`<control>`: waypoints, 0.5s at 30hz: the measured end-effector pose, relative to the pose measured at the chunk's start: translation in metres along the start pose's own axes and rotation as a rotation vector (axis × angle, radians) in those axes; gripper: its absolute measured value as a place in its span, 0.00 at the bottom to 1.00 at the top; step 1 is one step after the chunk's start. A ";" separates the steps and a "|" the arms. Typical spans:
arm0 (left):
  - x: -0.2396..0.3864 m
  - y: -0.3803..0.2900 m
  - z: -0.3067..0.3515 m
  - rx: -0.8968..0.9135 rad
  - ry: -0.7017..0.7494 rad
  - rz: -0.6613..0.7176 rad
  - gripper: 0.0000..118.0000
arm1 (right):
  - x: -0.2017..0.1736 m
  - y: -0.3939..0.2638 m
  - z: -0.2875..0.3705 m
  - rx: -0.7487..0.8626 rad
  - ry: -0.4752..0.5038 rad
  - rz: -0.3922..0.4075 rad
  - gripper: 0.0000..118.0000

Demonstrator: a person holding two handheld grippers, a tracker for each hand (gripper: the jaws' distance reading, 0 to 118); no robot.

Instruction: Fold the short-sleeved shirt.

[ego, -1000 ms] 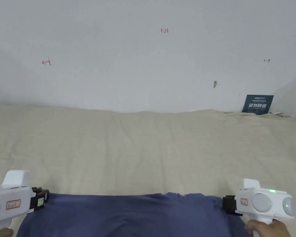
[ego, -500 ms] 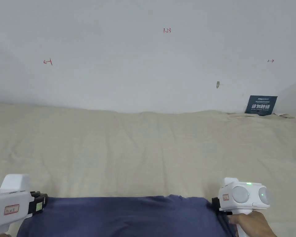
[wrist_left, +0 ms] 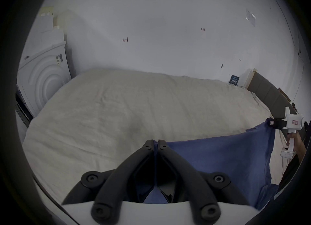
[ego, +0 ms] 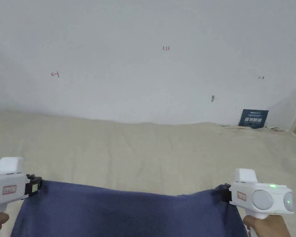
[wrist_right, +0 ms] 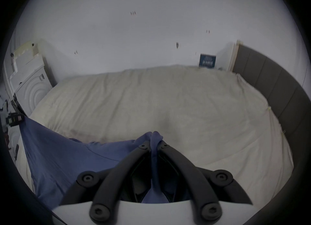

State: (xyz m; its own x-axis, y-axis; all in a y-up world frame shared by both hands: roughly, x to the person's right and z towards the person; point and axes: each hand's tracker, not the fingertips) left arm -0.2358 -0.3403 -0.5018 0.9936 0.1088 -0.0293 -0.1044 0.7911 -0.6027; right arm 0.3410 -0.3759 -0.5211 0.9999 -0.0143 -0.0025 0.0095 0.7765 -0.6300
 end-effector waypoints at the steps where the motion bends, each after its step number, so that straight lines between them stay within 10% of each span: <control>1: 0.001 0.004 0.007 0.012 0.000 -0.004 0.00 | 0.000 0.003 0.013 0.019 -0.006 0.009 0.02; 15: 0.006 0.091 0.131 0.240 -0.014 0.006 0.00 | -0.005 0.097 0.169 0.298 -0.049 0.034 0.02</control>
State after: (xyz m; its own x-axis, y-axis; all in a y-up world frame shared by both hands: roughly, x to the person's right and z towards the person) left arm -0.2452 -0.1884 -0.4523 0.9924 0.1214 -0.0202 -0.1195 0.9108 -0.3953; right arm 0.3388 -0.1938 -0.4512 0.9990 0.0392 0.0223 -0.0280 0.9267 -0.3748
